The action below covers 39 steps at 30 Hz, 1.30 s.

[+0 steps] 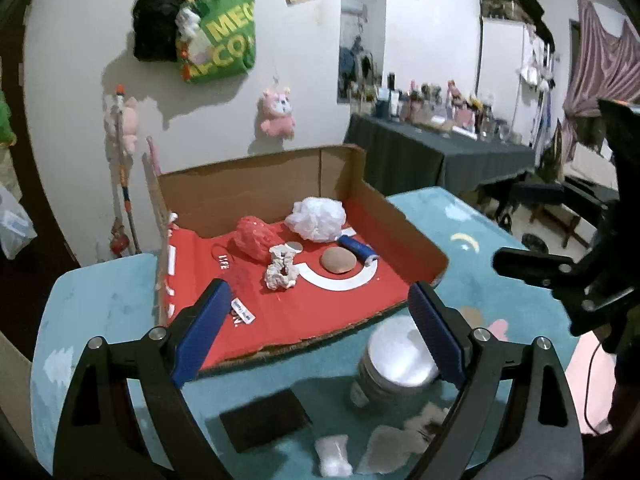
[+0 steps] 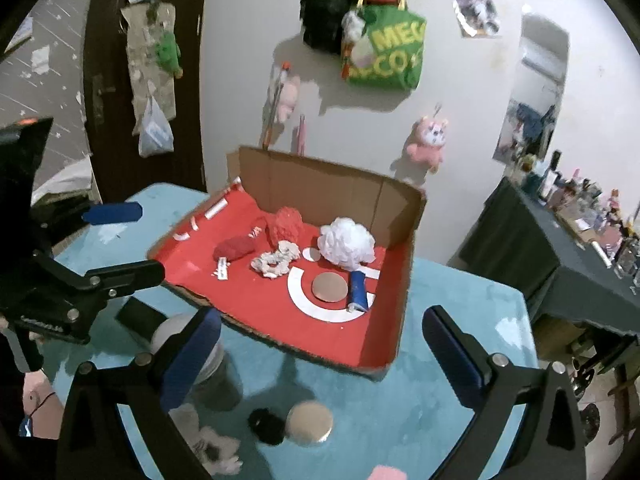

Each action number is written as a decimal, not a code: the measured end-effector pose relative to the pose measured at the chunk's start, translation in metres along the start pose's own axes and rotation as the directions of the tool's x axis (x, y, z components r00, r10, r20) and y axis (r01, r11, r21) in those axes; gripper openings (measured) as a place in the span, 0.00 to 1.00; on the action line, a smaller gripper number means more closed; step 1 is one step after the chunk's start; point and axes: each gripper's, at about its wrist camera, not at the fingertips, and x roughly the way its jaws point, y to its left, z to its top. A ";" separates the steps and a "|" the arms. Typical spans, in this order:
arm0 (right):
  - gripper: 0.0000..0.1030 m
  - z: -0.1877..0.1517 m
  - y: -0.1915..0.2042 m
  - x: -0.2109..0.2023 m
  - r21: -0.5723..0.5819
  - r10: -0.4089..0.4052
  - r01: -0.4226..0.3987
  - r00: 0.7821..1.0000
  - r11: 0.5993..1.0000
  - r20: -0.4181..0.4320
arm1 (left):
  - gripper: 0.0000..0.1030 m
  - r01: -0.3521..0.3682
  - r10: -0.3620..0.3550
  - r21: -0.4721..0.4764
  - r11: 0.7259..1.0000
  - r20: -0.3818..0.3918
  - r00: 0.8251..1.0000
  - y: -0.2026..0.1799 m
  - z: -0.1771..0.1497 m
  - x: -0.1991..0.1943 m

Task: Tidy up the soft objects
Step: 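Withdraw both tools from the box back over the table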

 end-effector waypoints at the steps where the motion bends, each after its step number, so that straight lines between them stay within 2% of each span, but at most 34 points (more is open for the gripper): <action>1: 1.00 -0.005 0.002 -0.010 0.006 0.000 0.000 1.000 1.000 0.018 | 0.89 -0.005 0.005 -0.005 1.000 0.019 1.000 -0.002 -0.004 -0.007; 3: 1.00 -0.013 0.007 -0.025 0.015 -0.003 0.003 0.999 1.000 0.047 | 0.92 -0.009 0.010 -0.017 1.000 0.055 0.998 -0.006 -0.014 -0.022; 7: 1.00 -0.039 0.020 -0.055 0.028 -0.035 0.032 0.991 0.999 0.130 | 0.93 -0.014 0.017 -0.028 1.000 0.116 0.993 -0.017 -0.035 -0.048; 10: 1.00 -0.055 0.027 -0.067 0.048 -0.034 0.027 0.987 0.998 0.156 | 0.93 -0.029 0.032 -0.023 0.999 0.148 0.988 -0.028 -0.052 -0.064; 13: 1.00 -0.077 0.039 -0.075 0.054 -0.066 0.057 0.981 0.997 0.182 | 0.93 -0.053 0.054 -0.011 0.999 0.173 0.983 -0.038 -0.068 -0.074; 17: 1.00 -0.103 0.047 -0.075 0.087 -0.070 0.054 0.980 0.995 0.186 | 0.93 -0.051 0.057 -0.036 0.998 0.186 0.981 -0.045 -0.090 -0.080; 21: 1.00 -0.127 0.052 -0.067 0.118 -0.083 0.064 0.982 0.991 0.169 | 0.93 -0.075 0.085 -0.066 0.995 0.166 0.983 -0.047 -0.111 -0.074; 28: 1.00 -0.158 0.056 -0.036 0.136 -0.097 0.082 0.990 0.987 0.105 | 0.93 -0.092 0.099 -0.094 0.991 0.072 0.993 -0.044 -0.141 -0.046; 34: 1.00 -0.170 0.050 -0.016 0.175 -0.072 0.061 0.995 0.983 0.061 | 0.93 -0.101 0.101 -0.115 0.988 -0.007 0.995 -0.039 -0.159 -0.022; 39: 1.00 -0.174 0.051 -0.006 0.168 -0.063 0.055 0.997 0.984 0.044 | 0.93 -0.111 0.107 -0.121 0.986 -0.037 0.994 -0.037 -0.166 -0.012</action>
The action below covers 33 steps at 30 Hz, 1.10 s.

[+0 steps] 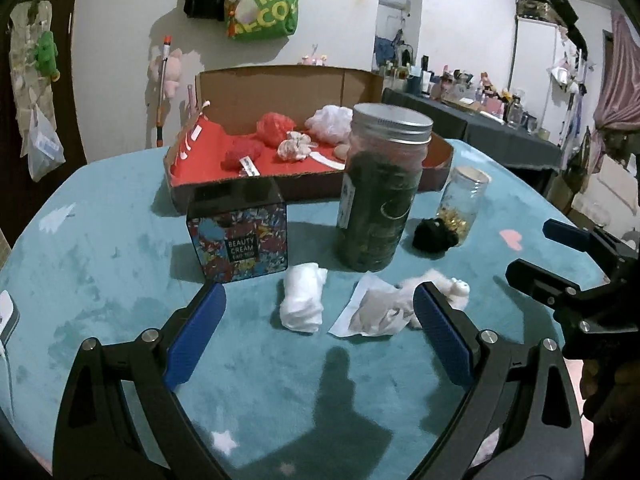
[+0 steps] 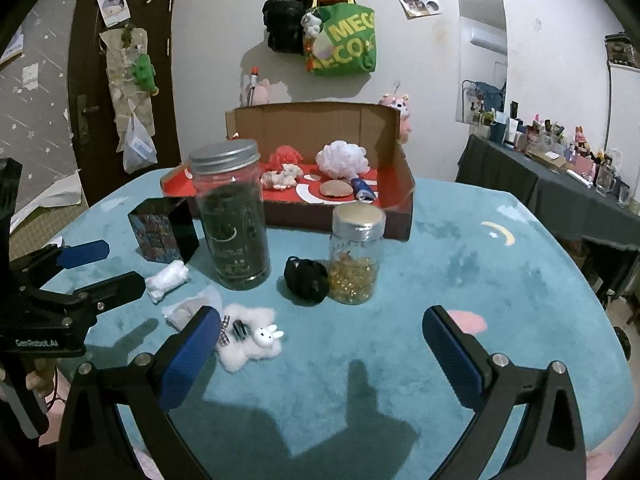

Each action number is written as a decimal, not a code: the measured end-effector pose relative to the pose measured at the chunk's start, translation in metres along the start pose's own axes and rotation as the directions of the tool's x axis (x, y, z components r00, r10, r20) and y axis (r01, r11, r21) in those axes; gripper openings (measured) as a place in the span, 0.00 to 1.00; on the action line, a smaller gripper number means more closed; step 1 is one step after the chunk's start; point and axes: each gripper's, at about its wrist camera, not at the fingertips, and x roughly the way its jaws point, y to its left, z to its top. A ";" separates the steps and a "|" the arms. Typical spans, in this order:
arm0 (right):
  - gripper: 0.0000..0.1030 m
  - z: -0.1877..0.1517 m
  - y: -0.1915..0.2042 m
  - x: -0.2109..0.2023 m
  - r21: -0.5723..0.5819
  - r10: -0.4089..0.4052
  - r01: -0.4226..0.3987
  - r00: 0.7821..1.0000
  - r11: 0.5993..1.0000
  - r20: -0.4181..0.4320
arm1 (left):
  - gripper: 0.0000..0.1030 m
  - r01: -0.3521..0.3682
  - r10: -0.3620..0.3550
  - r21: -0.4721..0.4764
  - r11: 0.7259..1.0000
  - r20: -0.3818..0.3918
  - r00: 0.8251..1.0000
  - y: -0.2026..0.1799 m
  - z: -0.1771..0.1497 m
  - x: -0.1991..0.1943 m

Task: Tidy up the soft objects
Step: 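Withdraw both tools from the box back over the table, then grasp the white cloth roll with the left tool while the right tool grasps the fluffy bunny clip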

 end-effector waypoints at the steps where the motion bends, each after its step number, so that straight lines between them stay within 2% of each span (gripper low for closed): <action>1: 1.00 0.000 0.000 0.001 -0.001 0.002 -0.002 1.000 1.000 -0.005 | 0.93 -0.001 0.001 -0.001 1.000 -0.003 1.000 0.000 0.000 0.001; 15: 1.00 -0.007 0.007 0.026 -0.007 0.048 -0.049 0.996 0.999 -0.073 | 0.93 -0.013 0.011 -0.030 0.999 -0.094 0.995 0.014 -0.001 0.026; 22: 1.00 -0.012 0.015 0.044 -0.030 0.129 -0.134 0.982 0.991 -0.139 | 0.91 -0.003 0.000 -0.029 1.000 -0.129 0.992 0.021 0.003 0.039; 24: 0.99 -0.013 0.019 0.050 -0.048 0.147 -0.157 0.976 0.986 -0.158 | 0.78 0.005 -0.008 -0.022 1.000 -0.142 0.990 0.021 0.004 0.044; 25: 0.97 -0.013 0.022 0.053 -0.062 0.156 -0.168 0.973 0.984 -0.170 | 0.75 0.010 -0.012 -0.018 1.000 -0.147 0.989 0.020 0.005 0.046; 27: 0.90 -0.013 0.025 0.058 -0.080 0.161 -0.178 0.969 0.981 -0.187 | 0.58 0.026 -0.028 -0.011 1.000 -0.173 0.985 0.019 0.005 0.053; 31: 0.79 -0.012 0.030 0.064 -0.104 0.187 -0.212 0.960 0.972 -0.206 | 0.41 0.048 -0.049 -0.009 0.999 -0.196 0.979 0.018 0.004 0.062; 32: 0.71 -0.012 0.031 0.064 -0.112 0.197 -0.223 0.959 0.968 -0.204 | 0.32 0.062 -0.062 -0.008 0.998 -0.193 0.979 0.018 0.004 0.062; 33: 0.62 -0.012 0.032 0.063 -0.117 0.214 -0.240 0.956 0.964 -0.204 | 0.31 0.066 -0.067 -0.008 0.998 -0.193 0.979 0.018 0.004 0.062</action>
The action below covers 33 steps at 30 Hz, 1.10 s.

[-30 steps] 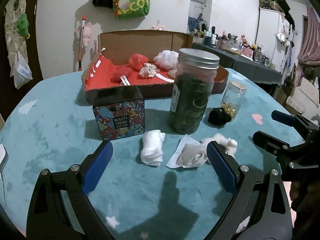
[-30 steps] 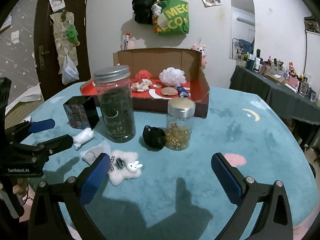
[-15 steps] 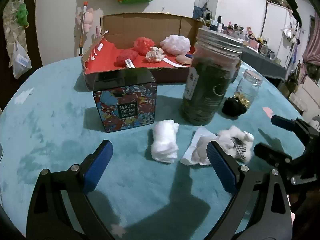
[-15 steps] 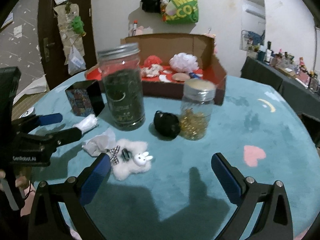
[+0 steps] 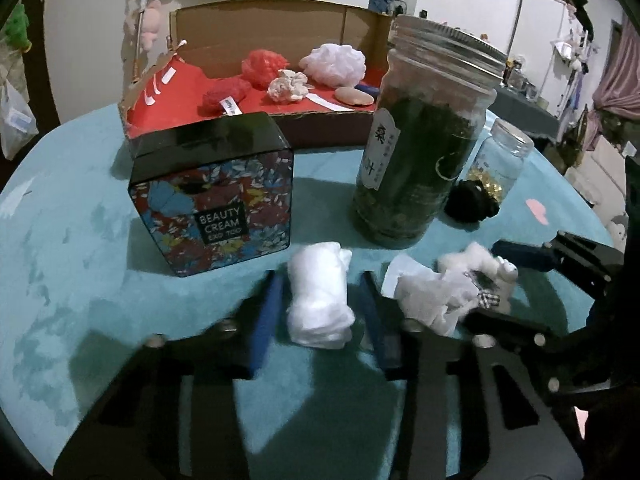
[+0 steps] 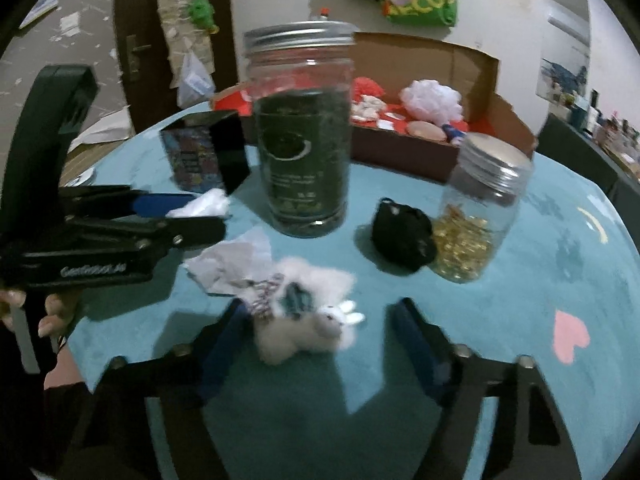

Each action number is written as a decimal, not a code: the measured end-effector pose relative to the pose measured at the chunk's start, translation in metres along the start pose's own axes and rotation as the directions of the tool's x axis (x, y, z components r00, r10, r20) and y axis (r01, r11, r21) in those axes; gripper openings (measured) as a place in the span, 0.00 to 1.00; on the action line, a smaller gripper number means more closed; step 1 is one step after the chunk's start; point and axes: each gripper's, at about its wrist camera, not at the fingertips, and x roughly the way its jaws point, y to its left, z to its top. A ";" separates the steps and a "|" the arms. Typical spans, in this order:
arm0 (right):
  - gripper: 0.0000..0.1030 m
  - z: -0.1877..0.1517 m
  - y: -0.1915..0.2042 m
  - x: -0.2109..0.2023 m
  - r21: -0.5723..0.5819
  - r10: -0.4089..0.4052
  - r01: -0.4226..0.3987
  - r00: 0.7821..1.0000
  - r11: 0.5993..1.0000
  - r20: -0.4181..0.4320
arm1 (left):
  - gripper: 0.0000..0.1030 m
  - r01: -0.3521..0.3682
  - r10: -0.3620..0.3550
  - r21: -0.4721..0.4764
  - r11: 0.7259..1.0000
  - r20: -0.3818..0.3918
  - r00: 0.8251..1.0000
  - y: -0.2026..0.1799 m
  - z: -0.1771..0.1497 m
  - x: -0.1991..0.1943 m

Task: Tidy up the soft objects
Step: 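Grasp the white cloth roll with the left tool while the right tool grasps the fluffy bunny clip, then lift the cloth roll and bunny clip and carry both toward the box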

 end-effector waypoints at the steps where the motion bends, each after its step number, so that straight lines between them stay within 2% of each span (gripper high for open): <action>1: 0.56 0.000 0.001 -0.001 -0.003 0.009 -0.009 1.000 1.000 0.005 | 0.30 -0.004 0.004 0.000 1.000 -0.002 1.000 0.000 0.000 0.001; 2: 0.48 -0.001 0.001 -0.002 -0.004 0.018 -0.018 1.000 1.000 0.011 | 0.23 -0.002 0.002 0.001 1.000 0.000 1.000 0.000 0.000 0.000; 6: 0.44 -0.002 -0.001 -0.005 0.008 0.044 -0.044 0.999 0.999 0.021 | 0.22 -0.001 0.001 0.008 1.000 0.006 1.000 -0.001 -0.001 0.000; 16: 0.44 -0.004 -0.014 -0.018 0.054 0.032 -0.035 0.998 0.998 0.056 | 0.20 -0.003 0.002 0.026 1.000 0.016 1.000 -0.004 -0.003 -0.007; 33: 0.44 -0.006 -0.025 -0.026 0.076 0.002 -0.006 0.999 0.997 0.051 | 0.20 -0.014 0.014 0.012 1.000 0.025 1.000 0.005 -0.005 -0.022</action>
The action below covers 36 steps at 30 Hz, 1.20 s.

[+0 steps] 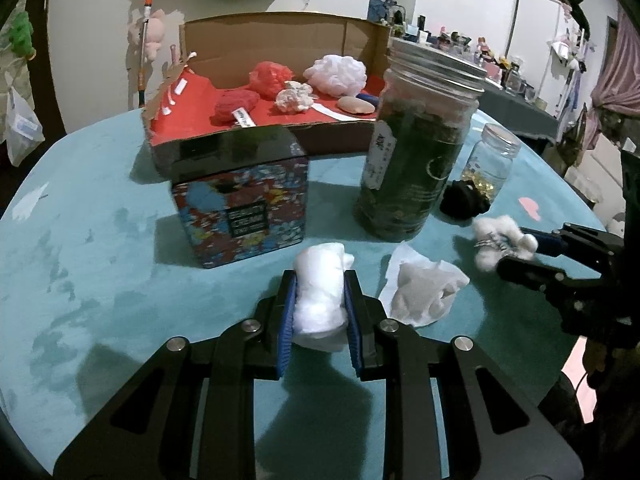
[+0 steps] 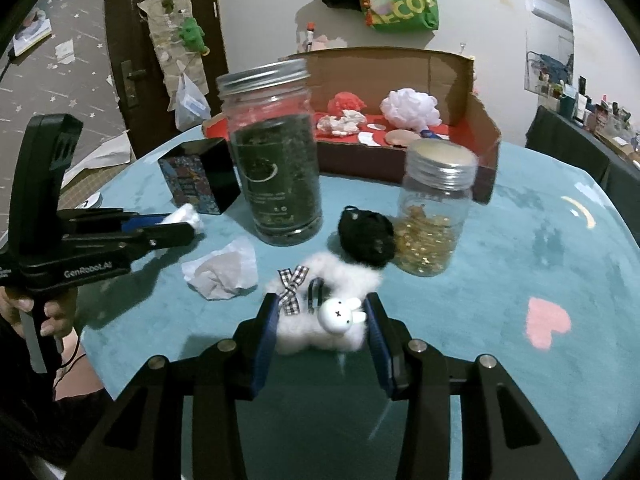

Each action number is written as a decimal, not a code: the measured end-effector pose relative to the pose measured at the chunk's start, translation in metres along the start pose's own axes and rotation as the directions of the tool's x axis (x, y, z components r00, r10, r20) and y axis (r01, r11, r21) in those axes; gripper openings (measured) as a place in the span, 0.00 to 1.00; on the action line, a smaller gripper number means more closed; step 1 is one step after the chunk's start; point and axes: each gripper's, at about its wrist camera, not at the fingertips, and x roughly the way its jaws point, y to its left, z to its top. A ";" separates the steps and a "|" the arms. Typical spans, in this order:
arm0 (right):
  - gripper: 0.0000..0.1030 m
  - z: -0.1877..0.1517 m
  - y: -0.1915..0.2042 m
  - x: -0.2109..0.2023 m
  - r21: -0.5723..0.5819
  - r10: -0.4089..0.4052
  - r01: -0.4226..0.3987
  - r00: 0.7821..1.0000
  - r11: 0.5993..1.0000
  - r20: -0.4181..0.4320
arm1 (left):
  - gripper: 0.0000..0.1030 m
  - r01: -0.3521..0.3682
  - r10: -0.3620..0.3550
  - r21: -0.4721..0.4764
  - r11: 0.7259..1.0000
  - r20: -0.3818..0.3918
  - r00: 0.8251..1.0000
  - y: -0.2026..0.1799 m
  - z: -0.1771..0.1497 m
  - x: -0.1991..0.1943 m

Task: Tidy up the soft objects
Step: 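Lift the cloth roll and bunny clip and carry both toward the box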

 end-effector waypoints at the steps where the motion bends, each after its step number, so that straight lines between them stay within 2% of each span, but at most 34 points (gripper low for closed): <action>1: 0.44 0.000 -0.002 -0.002 0.004 -0.005 0.005 1.000 1.000 0.001 | 0.20 -0.002 0.002 -0.002 1.000 -0.001 1.000 0.002 0.000 -0.001; 12: 0.44 -0.003 -0.026 -0.019 0.045 -0.065 0.064 0.998 0.997 0.001 | 0.20 -0.073 0.073 -0.050 0.996 0.003 0.997 0.035 -0.005 -0.019; 21: 0.44 -0.003 -0.051 -0.026 0.085 -0.115 0.115 0.993 0.990 -0.008 | 0.20 -0.118 0.117 -0.085 0.989 -0.013 0.993 0.062 -0.002 -0.019; 29: 0.44 0.006 -0.076 -0.026 0.128 -0.143 0.144 0.990 0.981 -0.014 | 0.20 -0.126 0.124 -0.096 0.987 -0.029 0.992 0.081 0.010 -0.012; 36: 0.44 0.022 -0.101 -0.020 0.163 -0.147 0.148 0.989 0.975 -0.023 | 0.20 -0.084 0.081 -0.075 0.994 -0.039 0.996 0.096 0.026 -0.001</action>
